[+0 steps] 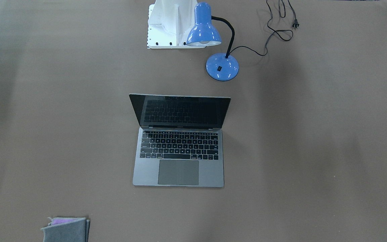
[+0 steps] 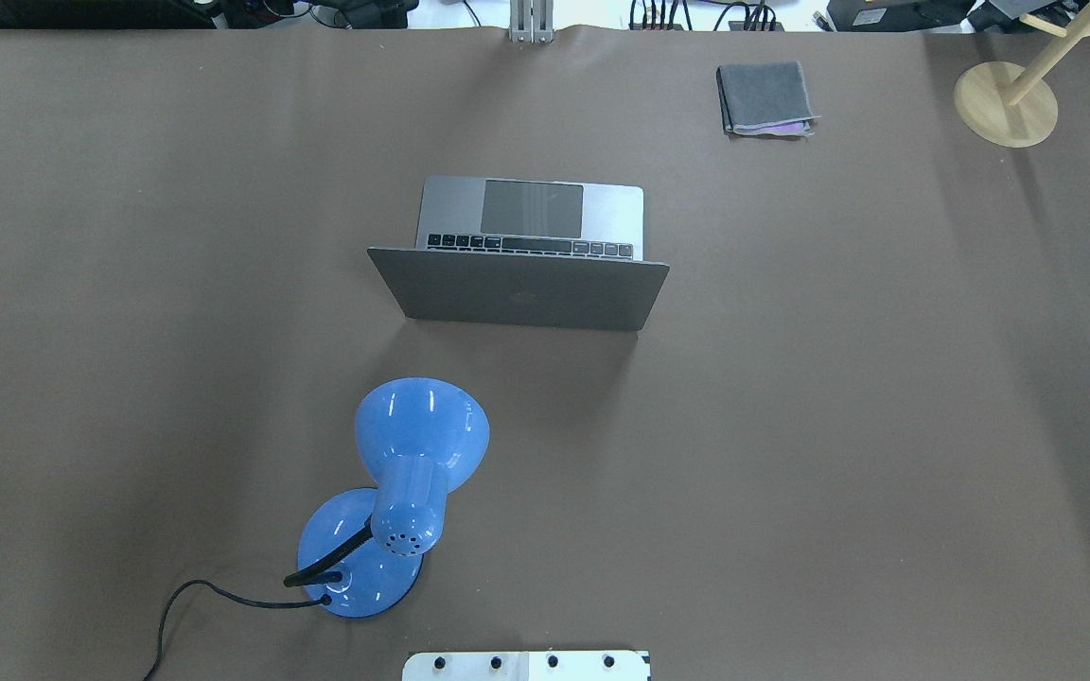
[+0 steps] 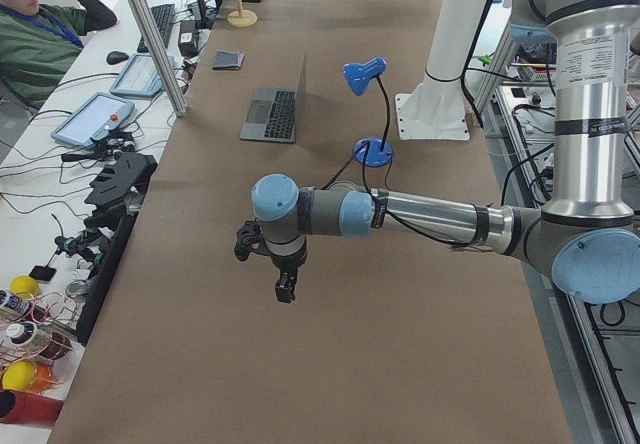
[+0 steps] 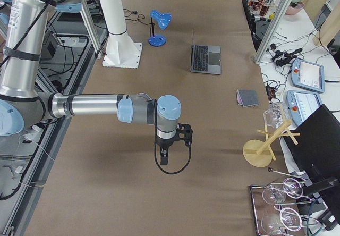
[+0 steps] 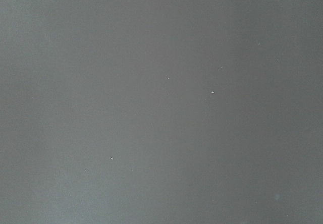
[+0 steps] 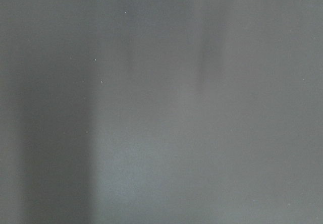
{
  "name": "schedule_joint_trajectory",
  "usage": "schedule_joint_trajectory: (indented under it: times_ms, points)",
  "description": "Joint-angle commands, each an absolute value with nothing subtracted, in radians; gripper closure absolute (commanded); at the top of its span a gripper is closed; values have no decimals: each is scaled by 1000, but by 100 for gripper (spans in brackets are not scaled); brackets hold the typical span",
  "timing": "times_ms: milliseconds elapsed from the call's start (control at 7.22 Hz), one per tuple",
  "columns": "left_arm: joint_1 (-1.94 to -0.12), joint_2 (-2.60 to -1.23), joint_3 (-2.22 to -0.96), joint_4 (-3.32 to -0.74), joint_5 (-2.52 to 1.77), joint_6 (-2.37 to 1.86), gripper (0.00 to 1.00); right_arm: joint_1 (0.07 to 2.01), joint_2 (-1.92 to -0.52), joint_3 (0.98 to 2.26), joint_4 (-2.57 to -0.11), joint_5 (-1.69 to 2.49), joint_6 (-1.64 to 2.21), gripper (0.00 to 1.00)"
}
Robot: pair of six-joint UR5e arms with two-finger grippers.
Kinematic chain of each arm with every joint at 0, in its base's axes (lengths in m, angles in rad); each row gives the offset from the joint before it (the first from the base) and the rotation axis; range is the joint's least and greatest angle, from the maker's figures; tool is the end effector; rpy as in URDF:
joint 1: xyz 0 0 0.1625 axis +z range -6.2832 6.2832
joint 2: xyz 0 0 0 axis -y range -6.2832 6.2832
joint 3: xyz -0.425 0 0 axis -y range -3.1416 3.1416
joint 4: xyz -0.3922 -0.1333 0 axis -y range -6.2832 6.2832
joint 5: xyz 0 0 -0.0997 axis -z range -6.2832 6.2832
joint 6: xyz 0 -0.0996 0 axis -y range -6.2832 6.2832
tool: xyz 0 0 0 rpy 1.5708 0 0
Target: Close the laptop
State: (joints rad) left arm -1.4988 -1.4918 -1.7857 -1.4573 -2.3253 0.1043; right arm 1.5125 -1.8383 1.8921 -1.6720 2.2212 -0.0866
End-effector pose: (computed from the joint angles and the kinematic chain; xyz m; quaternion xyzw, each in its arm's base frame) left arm -0.0321 -0.4598 0.6034 0.0164 0.3681 0.0859 0.9256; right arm 0.0510 -0.3787 0.6352 -0.0179 -0.3197 -0.0610 0.9454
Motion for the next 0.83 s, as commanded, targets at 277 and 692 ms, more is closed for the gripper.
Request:
schedule_joint_trajectory:
  times_ms: [277,692]
  points:
    - [-1499,-1496,-1795,-1459,-2326,104,1,1513,-1844,1893,-1674,2221,-86,0]
    - [-1499,-1528,-1789,-1462,-2329,97,1,1514,-1851,1899,-1672,2223,-86,0]
